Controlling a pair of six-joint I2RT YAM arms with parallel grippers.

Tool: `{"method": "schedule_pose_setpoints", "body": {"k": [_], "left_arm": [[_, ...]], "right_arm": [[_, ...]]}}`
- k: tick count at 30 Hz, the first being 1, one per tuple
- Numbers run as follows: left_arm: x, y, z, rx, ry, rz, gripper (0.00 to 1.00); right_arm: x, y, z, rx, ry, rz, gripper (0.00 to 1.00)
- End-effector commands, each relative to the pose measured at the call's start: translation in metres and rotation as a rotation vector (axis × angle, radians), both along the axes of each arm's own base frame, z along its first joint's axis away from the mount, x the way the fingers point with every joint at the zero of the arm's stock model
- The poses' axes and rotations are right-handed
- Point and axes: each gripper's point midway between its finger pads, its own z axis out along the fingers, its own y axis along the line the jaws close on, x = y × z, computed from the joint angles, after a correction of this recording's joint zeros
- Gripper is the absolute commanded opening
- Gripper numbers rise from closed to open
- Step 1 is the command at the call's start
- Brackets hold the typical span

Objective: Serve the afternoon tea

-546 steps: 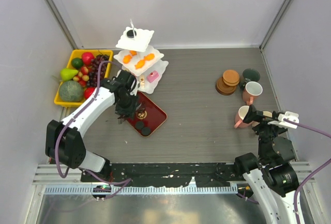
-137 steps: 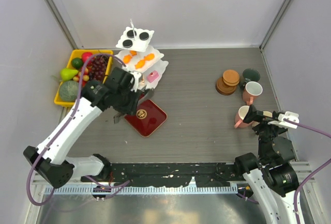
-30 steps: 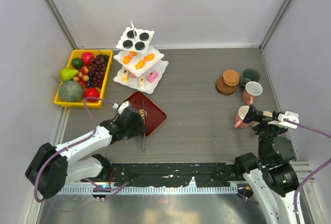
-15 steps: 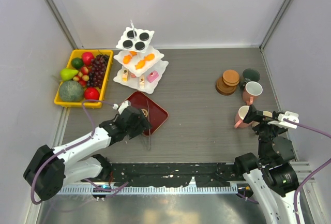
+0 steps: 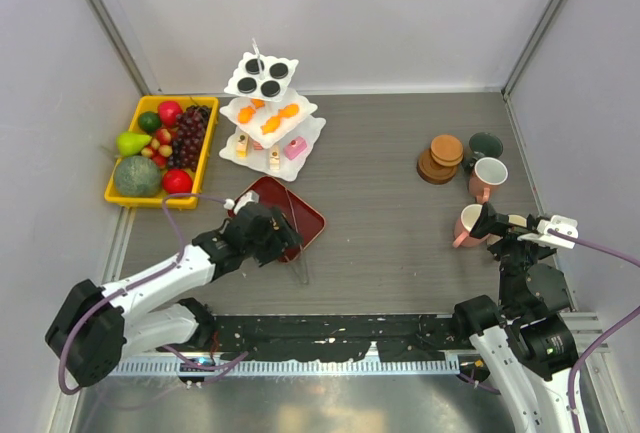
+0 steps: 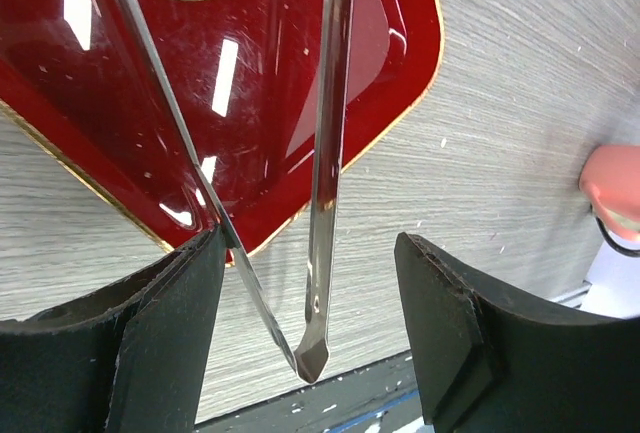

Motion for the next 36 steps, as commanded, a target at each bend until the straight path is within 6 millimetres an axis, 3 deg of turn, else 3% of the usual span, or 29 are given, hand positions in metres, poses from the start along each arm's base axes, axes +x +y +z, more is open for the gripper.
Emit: {"method": "schedule_pose_setpoints", "body": {"k": [1, 6, 11, 21, 30, 36], "left_arm": [[0.006, -0.033, 0.029, -0.116, -0.052, -0.059, 0.75], [0.001, -0.040, 0.051, -0.122, -0.100, -0.111, 0.74], [0.013, -0.009, 0.071, 0.002, -0.193, -0.076, 0.73], [0.044, 0.046, 0.031, 0.014, -0.100, 0.048, 0.71], [0.068, 0.059, 0.006, -0.024, -0.037, 0.104, 0.69], [0.076, 0.076, 0.012, -0.002, -0.071, 0.162, 0.66]], "right_arm": [[0.001, 0.000, 0.008, 0.010, -0.035, -0.004, 0.95], [0.001, -0.001, 0.008, 0.010, -0.034, -0.008, 0.95], [0.000, -0.001, 0.008, 0.011, -0.036, -0.010, 0.95], [0.000, -0.001, 0.009, 0.014, -0.041, -0.008, 0.95], [0.000, -0.001, 0.009, 0.012, -0.041, -0.007, 0.96], [0.000, -0.001, 0.008, 0.012, -0.039, -0.007, 0.95]]}}
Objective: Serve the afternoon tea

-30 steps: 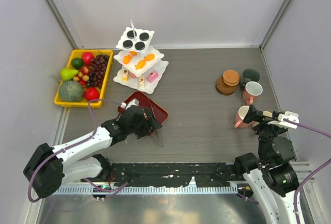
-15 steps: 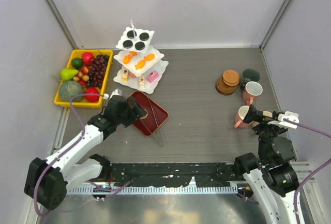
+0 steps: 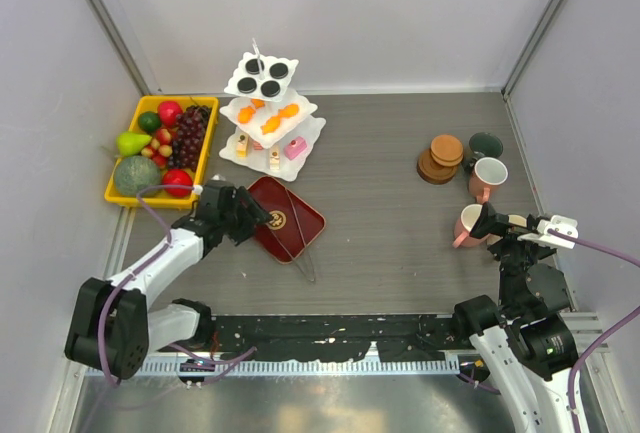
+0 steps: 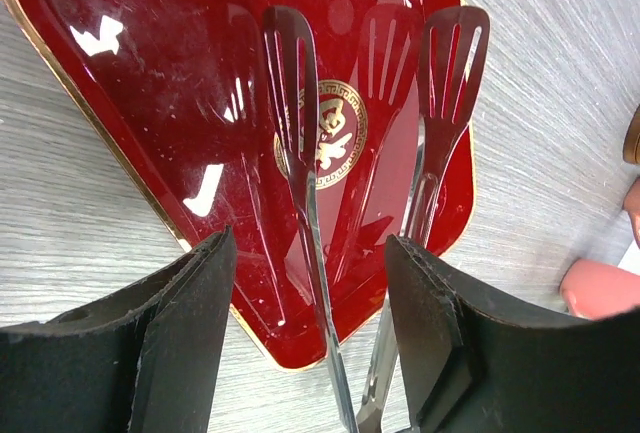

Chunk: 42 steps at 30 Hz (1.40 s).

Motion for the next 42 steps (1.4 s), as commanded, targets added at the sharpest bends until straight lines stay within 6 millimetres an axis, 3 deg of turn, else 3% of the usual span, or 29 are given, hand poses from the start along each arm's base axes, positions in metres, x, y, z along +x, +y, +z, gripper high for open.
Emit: {"method": "schedule_pose_setpoints", "body": {"k": [1, 5, 13, 18, 28, 37, 42], "left_arm": [[0.016, 0.007, 0.021, -0.007, -0.095, 0.021, 0.66], [0.024, 0.018, 0.014, -0.005, -0.079, 0.064, 0.66], [0.035, 0.022, -0.006, -0.085, -0.022, 0.113, 0.64], [0.021, 0.033, -0.021, -0.076, 0.025, 0.146, 0.64], [-0.018, 0.077, -0.042, -0.071, 0.050, 0.286, 0.64], [-0.032, 0.098, -0.024, -0.018, 0.011, 0.304, 0.66], [-0.034, 0.108, 0.017, 0.072, -0.098, 0.268, 0.71]], "right_arm": [[0.000, -0.001, 0.008, 0.011, -0.036, -0.010, 0.95], [0.000, -0.001, 0.008, 0.013, -0.038, -0.005, 0.95], [0.000, -0.001, 0.008, 0.012, -0.041, -0.005, 0.95], [0.000, -0.001, 0.008, 0.012, -0.041, -0.008, 0.95], [0.000, -0.001, 0.007, 0.011, -0.038, -0.005, 0.95], [0.001, 0.000, 0.008, 0.011, -0.034, -0.001, 0.95], [0.006, 0.006, 0.010, 0.016, -0.013, 0.026, 0.95]]}}
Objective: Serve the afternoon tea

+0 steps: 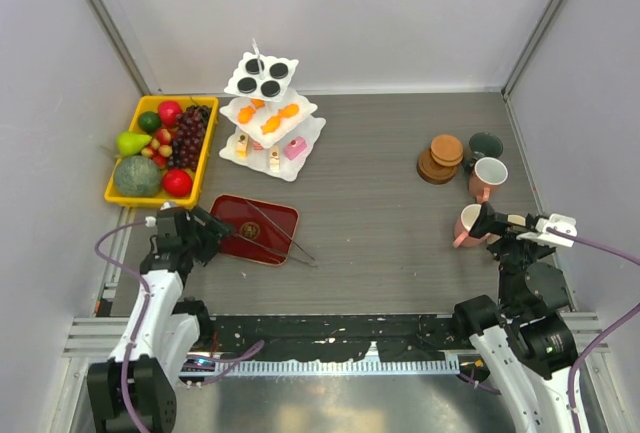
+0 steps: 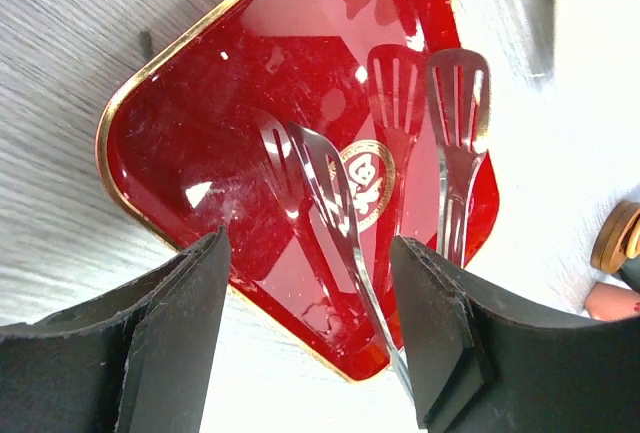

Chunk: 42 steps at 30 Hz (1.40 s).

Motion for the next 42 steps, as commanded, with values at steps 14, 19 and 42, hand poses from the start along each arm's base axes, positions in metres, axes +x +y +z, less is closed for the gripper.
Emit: {"method": "schedule_pose_setpoints", "body": {"k": [14, 19, 42], "left_arm": [[-0.006, 0.030, 0.161, 0.597, -0.257, -0.317, 0.93], [-0.005, 0.023, 0.160, 0.709, -0.298, -0.387, 0.98], [-0.010, 0.035, 0.151, 0.812, -0.305, -0.341, 0.99]], "right_arm": [[0.108, 0.069, -0.014, -0.027, 0.445, 0.172, 0.96], [0.175, 0.078, -0.025, -0.049, 0.550, 0.120, 0.96], [0.338, 0.077, -0.180, 0.120, 0.858, 0.067, 0.90]]}}
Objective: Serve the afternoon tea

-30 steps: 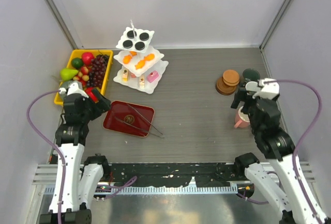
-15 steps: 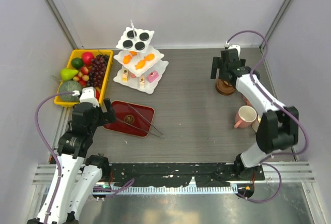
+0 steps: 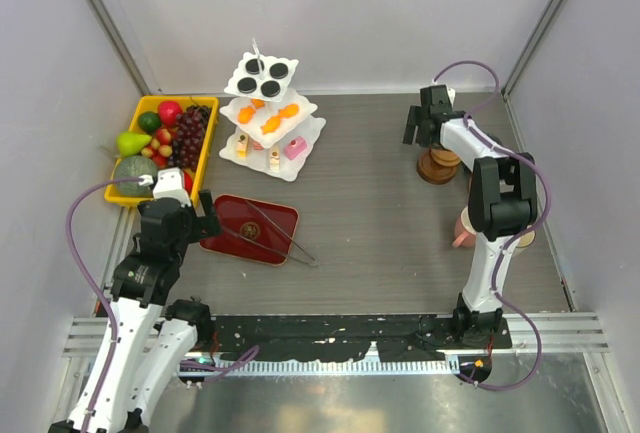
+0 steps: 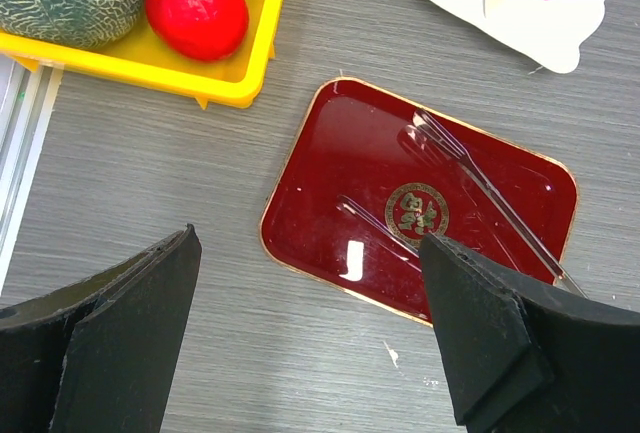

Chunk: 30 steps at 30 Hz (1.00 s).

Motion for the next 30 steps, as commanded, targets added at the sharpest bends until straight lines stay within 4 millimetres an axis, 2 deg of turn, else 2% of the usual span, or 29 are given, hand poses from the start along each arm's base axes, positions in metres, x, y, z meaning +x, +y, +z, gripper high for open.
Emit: {"method": "schedule_pose_setpoints", "body": {"k": [1, 4, 7, 10, 11, 12, 13, 14, 15, 17, 21, 24, 26, 27, 28, 29, 30], "left_arm": [[0.006, 0.000, 0.010, 0.017, -0.046, -0.002, 0.99], [0.006, -0.001, 0.011, 0.014, -0.053, -0.006, 0.99], [0.005, -0.001, 0.013, 0.011, -0.068, -0.008, 0.98], [0.004, -0.001, 0.014, 0.010, -0.081, -0.009, 0.98], [0.004, 0.000, 0.014, 0.010, -0.083, -0.007, 0.98], [0.004, 0.000, 0.015, 0.009, -0.089, -0.009, 0.98], [0.004, -0.001, 0.015, 0.006, -0.090, -0.011, 0.98], [0.004, -0.002, 0.015, 0.004, -0.091, -0.014, 0.98], [0.004, -0.002, 0.015, 0.003, -0.094, -0.015, 0.98], [0.003, -0.002, 0.015, 0.002, -0.096, -0.017, 0.98], [0.002, -0.002, 0.015, -0.001, -0.108, -0.016, 0.98], [0.003, -0.002, 0.016, 0.001, -0.107, -0.017, 0.98], [0.003, -0.002, 0.016, 0.001, -0.107, -0.017, 0.98], [0.003, -0.002, 0.014, 0.003, -0.101, -0.018, 0.98], [0.003, -0.002, 0.014, 0.003, -0.101, -0.019, 0.98], [0.003, -0.002, 0.014, 0.004, -0.100, -0.017, 0.98], [0.003, -0.001, 0.013, 0.006, -0.099, -0.014, 0.98]], "right_arm": [[0.013, 0.014, 0.007, 0.077, -0.029, 0.014, 0.89], [0.009, 0.019, -0.010, 0.098, 0.030, 0.031, 0.82], [-0.001, 0.034, -0.022, 0.162, 0.074, 0.076, 0.76], [-0.012, 0.049, -0.023, 0.201, 0.078, 0.125, 0.71], [-0.019, 0.060, -0.028, 0.224, 0.097, 0.157, 0.70], [-0.022, 0.063, -0.024, 0.219, 0.092, 0.175, 0.69], [-0.032, 0.080, -0.028, 0.249, 0.113, 0.229, 0.69], [-0.035, 0.086, -0.020, 0.240, 0.097, 0.257, 0.69], [-0.042, 0.095, -0.022, 0.229, 0.104, 0.285, 0.69], [-0.047, 0.097, -0.010, 0.200, 0.082, 0.308, 0.70], [-0.038, 0.068, 0.026, 0.103, -0.022, 0.239, 0.71], [-0.023, 0.034, 0.049, 0.045, -0.084, 0.149, 0.70], [-0.011, 0.017, 0.053, 0.044, -0.101, 0.105, 0.69], [-0.007, 0.012, 0.047, 0.046, -0.092, 0.095, 0.69], [0.002, 0.008, 0.052, 0.057, -0.109, 0.091, 0.70], [0.007, 0.006, 0.046, 0.058, -0.102, 0.090, 0.69], [0.015, 0.002, 0.050, 0.065, -0.118, 0.082, 0.70]]}}
